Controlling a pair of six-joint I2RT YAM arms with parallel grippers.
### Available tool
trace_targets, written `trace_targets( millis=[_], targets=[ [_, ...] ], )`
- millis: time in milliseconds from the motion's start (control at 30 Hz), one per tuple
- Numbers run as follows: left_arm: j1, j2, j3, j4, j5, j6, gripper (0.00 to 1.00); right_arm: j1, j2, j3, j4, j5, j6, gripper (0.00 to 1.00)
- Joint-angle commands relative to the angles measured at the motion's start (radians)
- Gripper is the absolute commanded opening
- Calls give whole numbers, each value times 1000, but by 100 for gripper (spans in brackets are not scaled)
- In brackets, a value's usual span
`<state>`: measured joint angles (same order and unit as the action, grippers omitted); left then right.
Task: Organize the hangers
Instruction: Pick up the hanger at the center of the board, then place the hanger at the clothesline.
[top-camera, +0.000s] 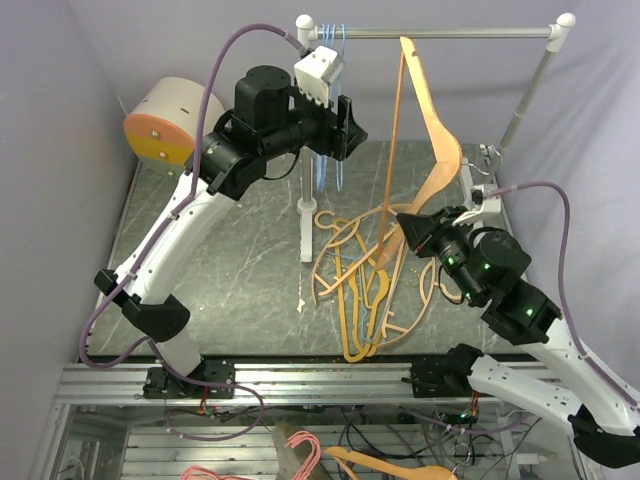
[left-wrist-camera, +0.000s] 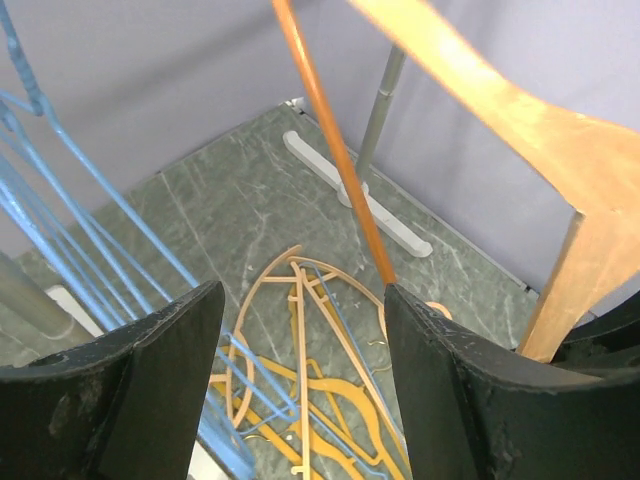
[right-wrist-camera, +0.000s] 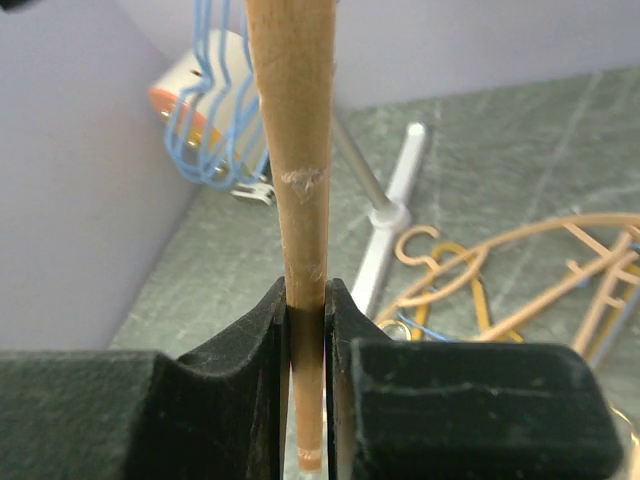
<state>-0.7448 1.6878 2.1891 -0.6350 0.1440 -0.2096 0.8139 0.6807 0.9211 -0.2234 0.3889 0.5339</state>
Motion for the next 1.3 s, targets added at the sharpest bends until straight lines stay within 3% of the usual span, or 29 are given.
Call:
trace_targets(
  millis=[0,200,367,533,733,900,1267],
  targets=[
    [1,-57,43,-28,-30,75,75,1,26,139,-370,120,32,0],
    [1,-120,-26,-43,-112,137,74,2,167,340,-619,172,29,0],
    [7,-185,-74,-46,-161,196,74,0,349,536,-740,123,-57,0],
    [55,-237,-96,-72,-147,320,75,-62,613,882,-860,55,-218,0],
    [134,-301,-170,-51,-272,397,75,-185,832,1230,-903,-78,-348,0],
    [284,-392,-276,-53,-180,394,75,-215,912,1276,-886,-116,-360,0],
    [426,-535,-513,-63,-152,427,73,-315,992,1310,-794,-154,-370,0]
  ],
)
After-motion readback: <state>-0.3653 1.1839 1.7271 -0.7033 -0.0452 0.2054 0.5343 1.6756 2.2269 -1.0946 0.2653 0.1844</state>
